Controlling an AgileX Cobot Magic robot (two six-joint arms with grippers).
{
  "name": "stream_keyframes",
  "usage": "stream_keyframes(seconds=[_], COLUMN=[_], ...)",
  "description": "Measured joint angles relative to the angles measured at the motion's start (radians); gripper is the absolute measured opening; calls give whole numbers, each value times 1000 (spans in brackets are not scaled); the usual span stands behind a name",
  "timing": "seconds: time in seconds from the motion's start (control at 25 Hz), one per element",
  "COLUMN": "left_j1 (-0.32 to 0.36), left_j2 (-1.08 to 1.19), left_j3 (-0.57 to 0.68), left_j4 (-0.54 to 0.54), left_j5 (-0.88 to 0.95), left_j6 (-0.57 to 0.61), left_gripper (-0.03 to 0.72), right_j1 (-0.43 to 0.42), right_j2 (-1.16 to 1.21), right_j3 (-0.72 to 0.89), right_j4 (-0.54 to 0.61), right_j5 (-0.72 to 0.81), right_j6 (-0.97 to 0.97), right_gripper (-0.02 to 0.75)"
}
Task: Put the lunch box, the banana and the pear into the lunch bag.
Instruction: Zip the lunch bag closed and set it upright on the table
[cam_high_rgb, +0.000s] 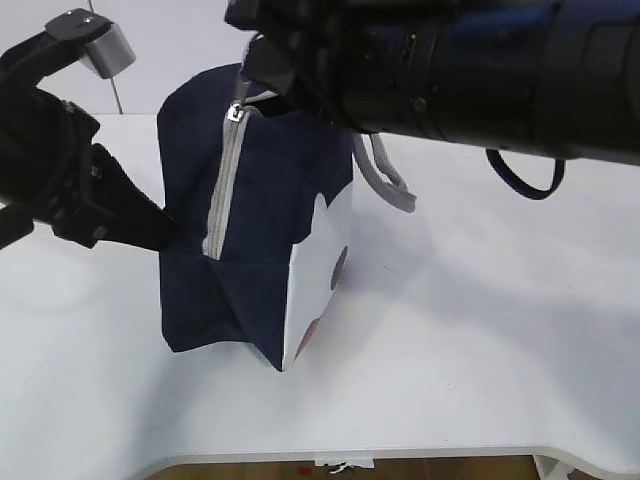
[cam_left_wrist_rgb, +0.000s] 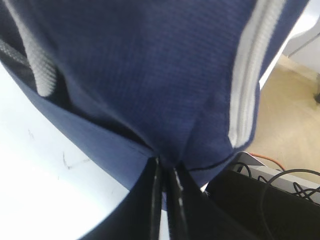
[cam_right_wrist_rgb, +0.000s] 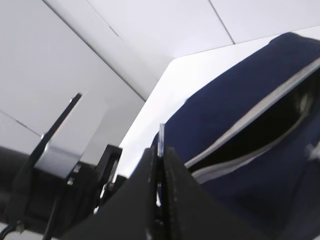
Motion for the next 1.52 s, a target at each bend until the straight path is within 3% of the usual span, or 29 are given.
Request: stream_keyframes(seconds=[0.48,1.04,1.52], left_j1=[0,0,0], left_j2=[-14,-14,-14], left_j3=[0,0,0], left_j4=[6,10,22], left_j5=[4,25,37], left_j6=[0,0,0], left_gripper=[-9,-9,-9], right_j1=[-104,-157,-180], right_j2=[4,34,151], right_j3=[-3,-21,-155], right_j4=[0,0,0], right_j5=[-2,-25,-45], right_j6=[-15,-55,-84], right_gripper=[-10,-10,-10])
